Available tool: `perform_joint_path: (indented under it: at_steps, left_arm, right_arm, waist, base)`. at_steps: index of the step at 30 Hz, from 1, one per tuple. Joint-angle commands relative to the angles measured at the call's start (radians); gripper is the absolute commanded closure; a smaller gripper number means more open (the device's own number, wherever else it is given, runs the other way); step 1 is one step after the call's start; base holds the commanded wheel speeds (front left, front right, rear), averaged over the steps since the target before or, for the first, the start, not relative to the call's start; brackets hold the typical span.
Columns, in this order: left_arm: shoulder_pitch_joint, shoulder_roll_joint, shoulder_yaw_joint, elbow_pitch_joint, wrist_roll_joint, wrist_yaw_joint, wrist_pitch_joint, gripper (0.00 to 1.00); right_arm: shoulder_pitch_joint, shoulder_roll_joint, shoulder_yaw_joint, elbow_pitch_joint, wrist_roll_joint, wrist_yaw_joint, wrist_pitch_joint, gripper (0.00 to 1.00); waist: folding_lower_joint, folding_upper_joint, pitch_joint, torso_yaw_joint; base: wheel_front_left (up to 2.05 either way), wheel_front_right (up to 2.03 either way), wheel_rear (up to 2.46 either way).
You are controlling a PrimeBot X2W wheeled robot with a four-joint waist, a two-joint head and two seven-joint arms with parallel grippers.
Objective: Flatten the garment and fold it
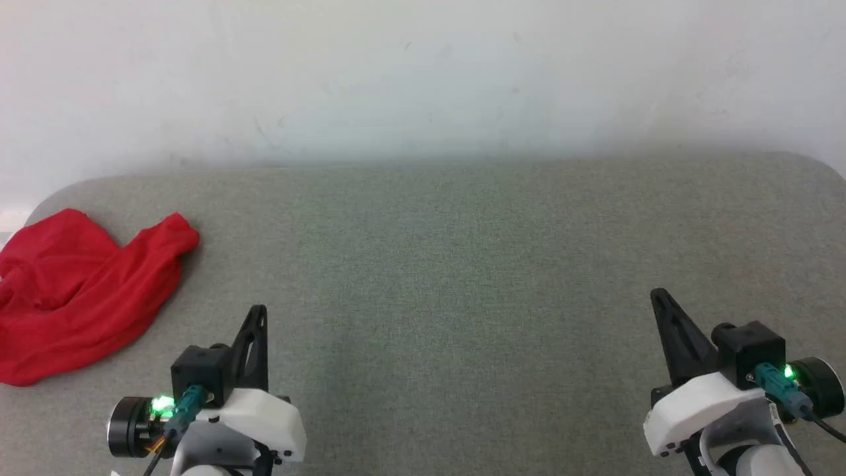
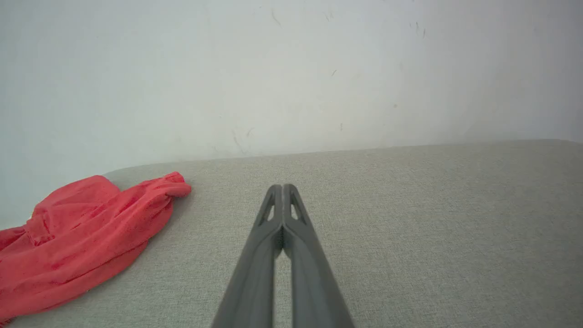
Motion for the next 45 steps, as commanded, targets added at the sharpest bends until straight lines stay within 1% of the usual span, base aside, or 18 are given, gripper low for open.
perform_joint_path:
  at_steps: [1,28,29,45]
  left_arm:
    - [-0.012,-0.002,0.004,0.002,0.006,0.005,0.000,1.00]
    - [-0.012,-0.002,0.004,0.002,0.006,0.005,0.000,1.00]
    - [0.000,0.000,0.000,0.000,0.000,0.000,0.000,0.00]
    - [0.013,0.000,0.005,-0.008,-0.004,-0.003,-0.026,0.00]
  right_arm:
    - [-0.009,0.003,0.000,-0.003,0.007,-0.002,0.001,1.00]
    - [-0.009,0.003,0.000,-0.003,0.007,-0.002,0.001,1.00]
    - [0.000,0.000,0.000,0.000,0.000,0.000,0.000,0.00]
    - [0.005,0.000,-0.029,0.011,0.022,0.000,-0.026,0.00]
  waist:
    - [0.0000,-0.0001,0.000,0.000]
    - [0.0000,-0.0001,0.000,0.000]
    - [0.0000,-0.0001,0.000,0.000]
    - [0.0000,-0.0001,0.002,0.001]
  base:
    - [0.00,0.00,0.00]
    - [0.00,0.00,0.00]
    - [0.00,0.00,0.00]
    - [0.00,0.00,0.00]
